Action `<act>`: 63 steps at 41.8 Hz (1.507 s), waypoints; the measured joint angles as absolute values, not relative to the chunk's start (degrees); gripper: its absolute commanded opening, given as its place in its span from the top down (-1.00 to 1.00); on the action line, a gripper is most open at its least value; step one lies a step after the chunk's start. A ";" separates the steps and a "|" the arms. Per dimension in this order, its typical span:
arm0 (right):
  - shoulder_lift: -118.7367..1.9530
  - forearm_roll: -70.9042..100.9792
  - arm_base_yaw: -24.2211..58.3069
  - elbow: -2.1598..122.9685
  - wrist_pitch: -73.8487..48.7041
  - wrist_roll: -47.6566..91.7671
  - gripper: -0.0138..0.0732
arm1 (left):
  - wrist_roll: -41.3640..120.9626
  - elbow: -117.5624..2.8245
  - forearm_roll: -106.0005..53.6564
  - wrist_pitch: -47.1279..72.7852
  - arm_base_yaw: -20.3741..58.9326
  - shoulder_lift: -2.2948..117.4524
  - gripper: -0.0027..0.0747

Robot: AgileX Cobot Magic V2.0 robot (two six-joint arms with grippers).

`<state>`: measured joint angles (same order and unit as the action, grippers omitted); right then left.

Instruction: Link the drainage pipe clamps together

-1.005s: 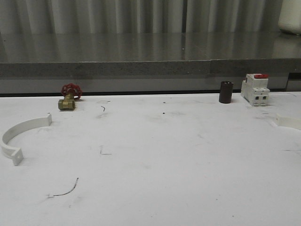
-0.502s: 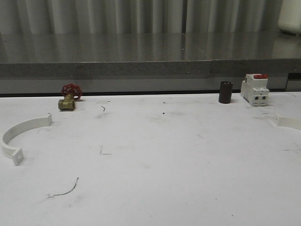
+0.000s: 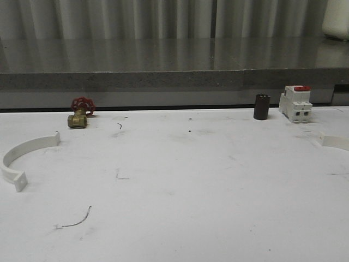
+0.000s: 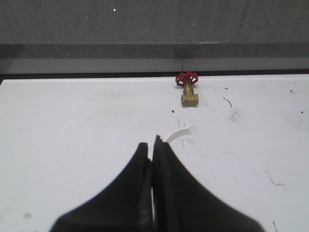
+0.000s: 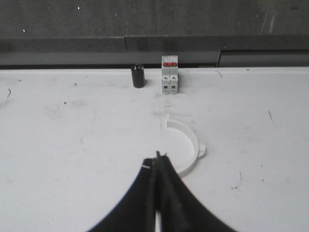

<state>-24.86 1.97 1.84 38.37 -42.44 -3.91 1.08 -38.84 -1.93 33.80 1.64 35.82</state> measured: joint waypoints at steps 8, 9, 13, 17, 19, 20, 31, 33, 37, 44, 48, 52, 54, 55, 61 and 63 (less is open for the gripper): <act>-27.27 1.97 1.84 38.37 -46.41 -3.91 0.91 | 1.08 -38.84 -1.93 37.29 1.64 39.03 0.98; -27.43 1.97 1.84 38.37 -46.80 -3.91 0.85 | 1.08 -38.84 -1.93 37.60 1.64 39.38 0.98; -28.34 1.97 1.84 38.37 -48.43 -3.91 0.51 | 1.08 -38.84 -1.93 39.07 1.64 40.30 0.98; -29.33 1.97 1.84 38.37 -49.82 -3.91 -0.01 | 1.08 -38.84 -1.93 39.72 1.64 40.84 0.94; -29.71 1.97 1.84 38.37 -50.18 -3.91 -0.25 | 1.08 -38.84 -1.93 40.02 1.64 41.19 0.86; -29.97 1.97 1.84 38.37 -50.29 -3.91 -0.36 | 1.08 -38.84 -1.93 40.16 1.64 41.21 0.82; -30.99 1.97 1.84 38.37 -50.58 -3.91 -0.52 | 1.08 -38.84 -1.93 40.78 1.64 43.22 -0.03; -30.99 1.97 1.84 38.37 -50.58 -3.91 -0.52 | 1.08 -38.84 -1.93 40.90 1.86 43.88 -0.04; -30.99 1.97 1.84 38.37 -50.58 -3.91 -0.52 | 1.08 -38.94 -1.93 40.90 3.01 45.62 -0.04; -30.99 1.97 1.84 38.37 -50.58 -3.91 -0.52 | 1.08 -40.35 -1.93 40.90 5.74 51.16 -0.04; -30.99 1.97 1.84 38.37 -50.58 -3.91 -0.52 | 1.08 -42.35 -1.85 40.90 6.46 55.49 -0.04; -30.99 1.97 1.84 38.37 -50.58 -3.91 -0.52 | 1.08 -45.50 -1.79 40.90 6.55 61.00 -0.04; -30.99 1.97 1.84 38.37 -50.58 -3.91 -0.52 | 1.08 -46.94 -1.71 40.90 6.55 63.47 -0.04; -30.99 1.97 1.84 38.37 -50.58 -3.91 -0.52 | 1.08 -47.67 -1.71 40.90 6.55 64.71 -0.04; -30.99 1.97 1.84 38.37 -50.58 -3.91 -0.52 | 1.08 -52.60 -1.71 40.90 6.55 73.29 -0.04; -30.99 1.97 1.84 38.37 -50.58 -3.91 -0.52 | 1.08 -54.10 -1.71 40.90 6.55 76.35 -0.04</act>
<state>-30.99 1.97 1.84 38.37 -50.58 -3.91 1.08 -54.10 -1.71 40.90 6.55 76.35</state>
